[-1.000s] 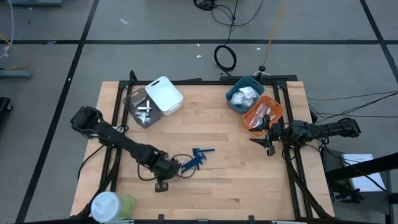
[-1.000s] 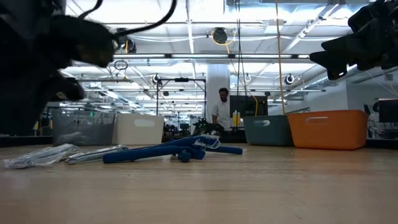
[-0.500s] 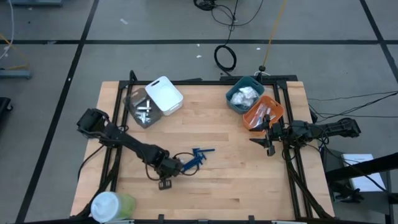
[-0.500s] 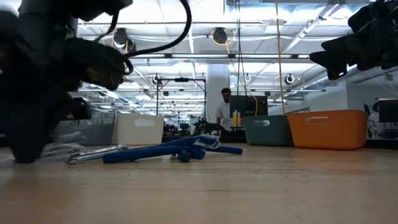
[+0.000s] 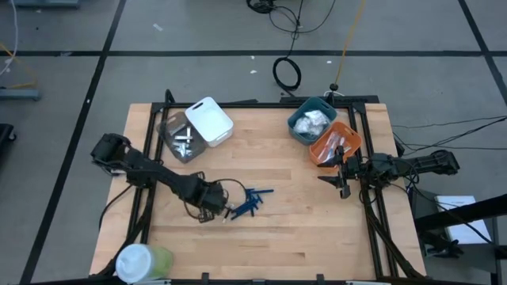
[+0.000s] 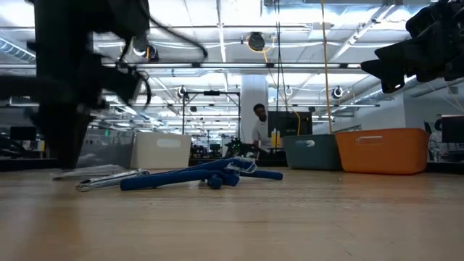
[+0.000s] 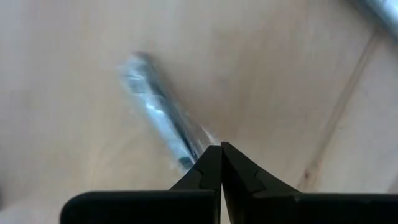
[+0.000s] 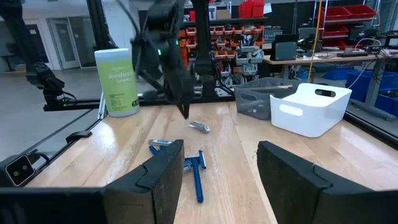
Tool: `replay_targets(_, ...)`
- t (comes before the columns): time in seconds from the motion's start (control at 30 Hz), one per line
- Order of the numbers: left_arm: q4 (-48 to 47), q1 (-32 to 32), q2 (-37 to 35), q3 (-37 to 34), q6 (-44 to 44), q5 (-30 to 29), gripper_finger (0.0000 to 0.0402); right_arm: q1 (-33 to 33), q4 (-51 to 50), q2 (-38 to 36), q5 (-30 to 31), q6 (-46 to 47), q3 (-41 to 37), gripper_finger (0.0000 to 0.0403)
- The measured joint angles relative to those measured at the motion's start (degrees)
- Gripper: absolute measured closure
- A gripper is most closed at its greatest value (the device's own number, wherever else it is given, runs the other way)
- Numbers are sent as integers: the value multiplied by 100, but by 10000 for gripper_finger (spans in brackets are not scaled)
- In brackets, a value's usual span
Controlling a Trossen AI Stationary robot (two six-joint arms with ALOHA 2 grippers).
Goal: Pick & Place Travel size toiletries
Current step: Put the left silver nail cutter into the black bin
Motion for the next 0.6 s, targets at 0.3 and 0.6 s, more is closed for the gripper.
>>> replay_targets(0.3, -425, 89, -618, 74, -1858, -597, 385, 0, 13, 0, 0, 0, -1, 211)
replay_targets(0.6, -271, 412, -500, -323, -2168, -590, 262, 0, 13, 0, 0, 0, -1, 211)
